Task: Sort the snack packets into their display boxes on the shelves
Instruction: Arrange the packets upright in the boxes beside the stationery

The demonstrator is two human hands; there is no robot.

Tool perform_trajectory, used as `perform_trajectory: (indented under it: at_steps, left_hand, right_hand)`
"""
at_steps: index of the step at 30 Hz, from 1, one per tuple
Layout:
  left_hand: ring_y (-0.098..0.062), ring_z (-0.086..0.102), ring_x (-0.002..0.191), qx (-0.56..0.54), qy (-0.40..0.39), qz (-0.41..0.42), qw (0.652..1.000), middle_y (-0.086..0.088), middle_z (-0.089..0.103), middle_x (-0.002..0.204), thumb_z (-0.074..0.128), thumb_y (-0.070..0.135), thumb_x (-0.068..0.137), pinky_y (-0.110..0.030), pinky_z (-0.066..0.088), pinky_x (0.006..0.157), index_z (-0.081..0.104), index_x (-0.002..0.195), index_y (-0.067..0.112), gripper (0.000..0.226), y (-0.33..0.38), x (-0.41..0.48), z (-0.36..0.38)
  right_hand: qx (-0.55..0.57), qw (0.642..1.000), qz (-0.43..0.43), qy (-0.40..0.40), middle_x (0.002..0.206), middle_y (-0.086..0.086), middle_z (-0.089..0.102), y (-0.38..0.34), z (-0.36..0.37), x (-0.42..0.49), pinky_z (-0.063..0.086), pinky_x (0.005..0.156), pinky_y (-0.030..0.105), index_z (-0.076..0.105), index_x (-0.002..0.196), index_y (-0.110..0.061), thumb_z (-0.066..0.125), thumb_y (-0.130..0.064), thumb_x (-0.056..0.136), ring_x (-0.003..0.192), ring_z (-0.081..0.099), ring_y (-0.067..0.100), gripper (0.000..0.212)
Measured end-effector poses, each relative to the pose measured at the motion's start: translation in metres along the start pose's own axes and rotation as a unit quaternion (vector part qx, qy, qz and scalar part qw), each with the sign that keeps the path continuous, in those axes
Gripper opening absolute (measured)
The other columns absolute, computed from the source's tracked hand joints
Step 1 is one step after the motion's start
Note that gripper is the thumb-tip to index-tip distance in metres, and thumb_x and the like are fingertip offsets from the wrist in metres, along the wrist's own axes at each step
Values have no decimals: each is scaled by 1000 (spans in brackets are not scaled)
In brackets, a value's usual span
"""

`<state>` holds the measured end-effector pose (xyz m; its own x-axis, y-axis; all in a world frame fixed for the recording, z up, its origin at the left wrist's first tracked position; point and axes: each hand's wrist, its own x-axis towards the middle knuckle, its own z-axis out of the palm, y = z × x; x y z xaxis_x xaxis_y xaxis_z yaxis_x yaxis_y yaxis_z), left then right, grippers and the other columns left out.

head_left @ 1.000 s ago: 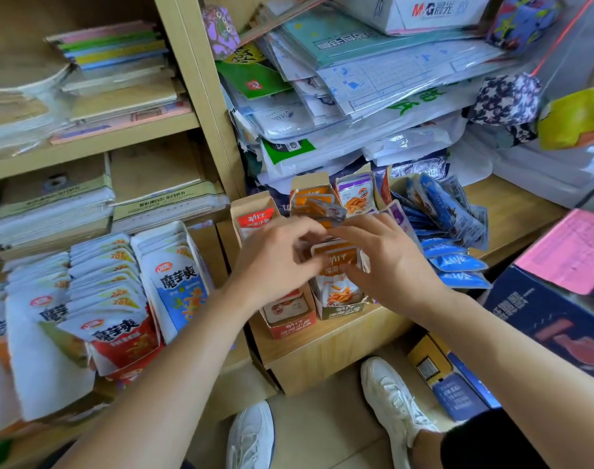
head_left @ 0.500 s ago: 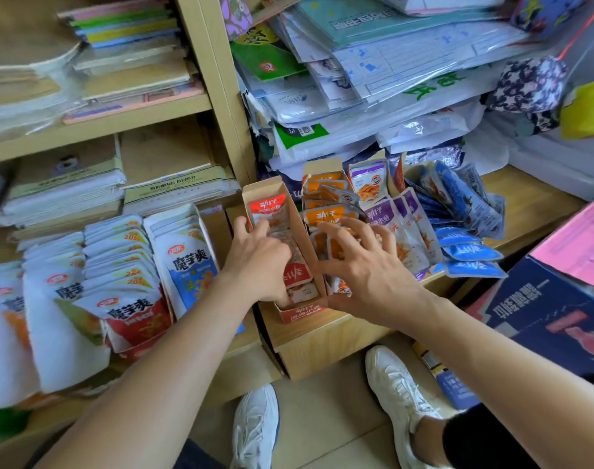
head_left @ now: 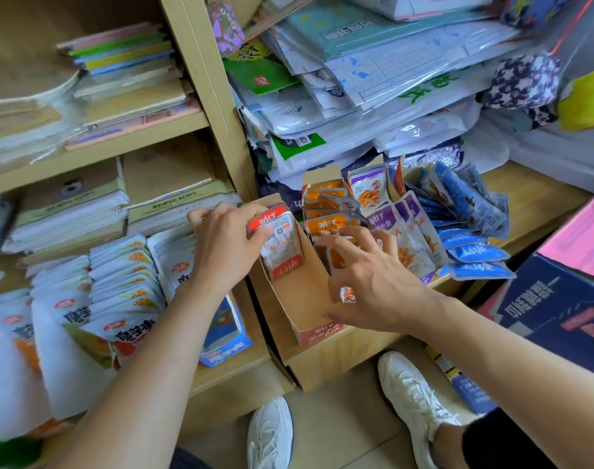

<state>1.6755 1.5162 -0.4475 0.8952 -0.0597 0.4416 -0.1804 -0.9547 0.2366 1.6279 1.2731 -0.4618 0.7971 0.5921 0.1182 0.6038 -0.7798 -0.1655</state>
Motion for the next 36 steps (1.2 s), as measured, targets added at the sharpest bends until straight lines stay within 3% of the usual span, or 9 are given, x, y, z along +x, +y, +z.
perform_trajectory:
  at_steps: [5, 8, 11, 13, 14, 17, 20, 25, 36]
  left_hand:
    - [-27, 43, 108, 43, 51, -22, 998, 5, 61, 104, 78, 37, 80, -38, 20, 81, 76, 95, 30, 17, 7, -2, 4]
    - [-29, 37, 113, 29, 77, -52, 995, 2, 52, 115, 84, 39, 72, -40, 28, 86, 75, 91, 30, 23, 4, -2, 2]
    - [-29, 45, 119, -38, 68, -69, 995, 4, 58, 126, 82, 34, 77, -37, 33, 93, 75, 88, 32, 13, -2, 1, 4]
    - [-19, 59, 106, -100, 60, -63, 991, 8, 67, 115, 78, 24, 84, -41, 48, 92, 74, 91, 31, 11, -6, 2, 5]
    - [-13, 63, 96, -119, 65, -60, 989, 10, 70, 107, 77, 20, 85, -42, 54, 83, 73, 91, 31, 13, -7, 2, 4]
    - [-5, 66, 78, -141, 79, -81, 983, 13, 69, 86, 79, 17, 83, -38, 57, 65, 64, 83, 29, 19, -2, 1, -2]
    - [-5, 66, 69, -142, 84, -94, 982, 13, 66, 72, 81, 22, 81, -38, 55, 60, 54, 81, 28, 28, -1, 0, -5]
    - [-6, 68, 73, -174, 34, -111, 978, 16, 67, 78, 78, 25, 83, -41, 58, 67, 59, 90, 33, 21, -7, 0, -10]
    - [-1, 68, 75, -201, -1, -114, 973, 21, 69, 83, 75, 16, 85, -38, 59, 72, 69, 99, 35, 24, -11, -1, -19]
  right_hand:
    - [71, 995, 24, 67, 139, -14, 49, -1, -4, 13, 26, 101, 52, 73, 87, -38, 72, -54, 80, 133, 30, 22, 17]
    - [122, 982, 43, 134, 124, -14, 61, 0, -7, 29, 27, 91, 44, 72, 104, -31, 79, -40, 80, 124, 39, 21, 27]
    - [124, 976, 68, 167, 123, -12, 63, -2, -9, 50, 24, 88, 40, 71, 112, -30, 78, -37, 81, 121, 43, 22, 32]
    - [108, 975, 75, 178, 123, -9, 64, -7, -7, 64, 26, 90, 43, 70, 114, -29, 77, -35, 81, 120, 44, 25, 34]
    - [96, 976, 75, 180, 121, -6, 64, -10, -5, 71, 29, 91, 44, 70, 116, -28, 77, -34, 80, 118, 46, 28, 36]
    - [46, 980, 66, 184, 112, 3, 65, -19, 1, 84, 35, 89, 48, 70, 116, -22, 82, -29, 73, 108, 51, 34, 45]
    - [10, 978, 76, 196, 106, 6, 63, -25, 6, 94, 37, 83, 47, 71, 112, -20, 84, -26, 68, 102, 53, 36, 47]
    - [-39, 978, 68, 195, 106, 6, 58, -29, 14, 101, 41, 82, 47, 72, 103, -21, 87, -33, 65, 100, 53, 35, 43]
    - [-51, 978, 65, 191, 109, 6, 57, -27, 13, 98, 40, 85, 48, 68, 110, -22, 87, -35, 65, 102, 53, 33, 50]
